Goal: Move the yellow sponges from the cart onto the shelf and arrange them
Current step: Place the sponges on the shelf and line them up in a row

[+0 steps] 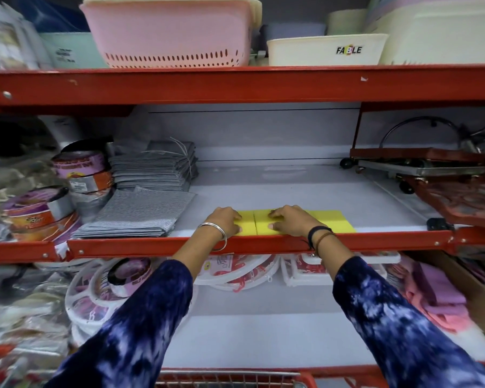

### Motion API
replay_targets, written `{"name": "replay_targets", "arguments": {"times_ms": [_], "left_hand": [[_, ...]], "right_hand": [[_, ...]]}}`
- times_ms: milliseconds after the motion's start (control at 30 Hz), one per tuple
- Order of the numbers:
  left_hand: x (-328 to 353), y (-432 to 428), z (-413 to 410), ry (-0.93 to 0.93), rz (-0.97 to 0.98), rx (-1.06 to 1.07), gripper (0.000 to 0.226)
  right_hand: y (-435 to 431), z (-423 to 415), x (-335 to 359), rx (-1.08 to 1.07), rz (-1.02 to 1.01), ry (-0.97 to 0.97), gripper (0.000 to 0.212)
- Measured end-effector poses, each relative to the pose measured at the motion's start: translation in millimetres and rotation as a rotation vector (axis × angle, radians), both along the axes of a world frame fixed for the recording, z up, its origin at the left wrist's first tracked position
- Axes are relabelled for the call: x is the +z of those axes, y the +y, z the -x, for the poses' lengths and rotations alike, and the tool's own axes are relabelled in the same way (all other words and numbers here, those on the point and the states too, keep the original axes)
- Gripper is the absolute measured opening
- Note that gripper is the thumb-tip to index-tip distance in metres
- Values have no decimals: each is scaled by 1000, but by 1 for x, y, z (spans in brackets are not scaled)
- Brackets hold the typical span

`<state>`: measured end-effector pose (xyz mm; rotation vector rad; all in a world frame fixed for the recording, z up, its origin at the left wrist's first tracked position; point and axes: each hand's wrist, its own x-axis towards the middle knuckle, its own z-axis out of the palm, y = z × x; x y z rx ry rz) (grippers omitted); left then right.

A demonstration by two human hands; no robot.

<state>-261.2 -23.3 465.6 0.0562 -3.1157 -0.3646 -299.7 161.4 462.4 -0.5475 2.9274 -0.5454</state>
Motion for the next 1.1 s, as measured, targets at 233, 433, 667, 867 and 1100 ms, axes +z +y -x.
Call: {"name": "replay_targets", "arguments": {"times_ms": [233,433,667,867,1100], "left_hand": [[3,-3,0,-19,3,14,47],[-1,-3,1,-8,-4,6,47],[-2,-3,2,-8,-1,-24,46],[-2,0,3,-10,4,-40,44],[-5,5,1,-15,-32,-13,44]], "right_hand": [[-6,2,5,2,-20,4,50],[-5,-3,2,7,-40,14,50],[0,-6,-2,6,-25,30,51],[2,-6,-3,7,38,12,50],[-3,-11,-8,-9,42,5,47]]}}
